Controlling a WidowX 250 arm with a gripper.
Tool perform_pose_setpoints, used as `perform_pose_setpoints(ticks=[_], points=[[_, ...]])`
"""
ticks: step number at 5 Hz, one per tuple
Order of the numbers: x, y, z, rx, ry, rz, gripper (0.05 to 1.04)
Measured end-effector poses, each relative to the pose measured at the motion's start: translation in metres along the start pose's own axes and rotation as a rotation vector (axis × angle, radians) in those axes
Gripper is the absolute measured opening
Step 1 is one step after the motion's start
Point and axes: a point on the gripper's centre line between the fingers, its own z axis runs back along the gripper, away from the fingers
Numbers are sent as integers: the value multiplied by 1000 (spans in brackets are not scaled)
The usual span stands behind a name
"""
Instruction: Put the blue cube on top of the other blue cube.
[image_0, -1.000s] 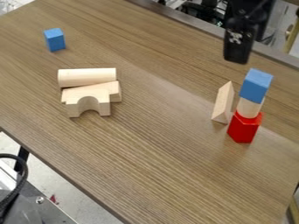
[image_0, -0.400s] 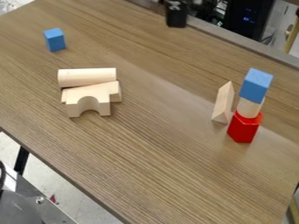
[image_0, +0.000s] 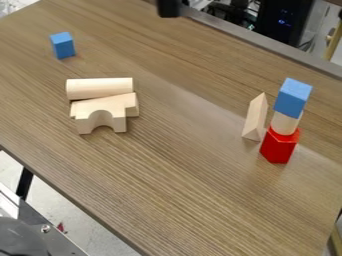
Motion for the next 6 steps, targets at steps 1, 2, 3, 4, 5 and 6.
perform_pose_setpoints(ticks=[1, 2, 3, 4, 5, 6], points=[[42, -20, -20, 46, 22, 99, 1000], [80, -33, -34, 72, 16, 201, 1000], [108, -32, -54, 113, -3, 270, 1000], [122, -35, -57, 93, -26, 294, 1000], [131, -31, -66, 79, -56, 301, 1000], [138, -26, -71, 47, -82, 322, 1000]])
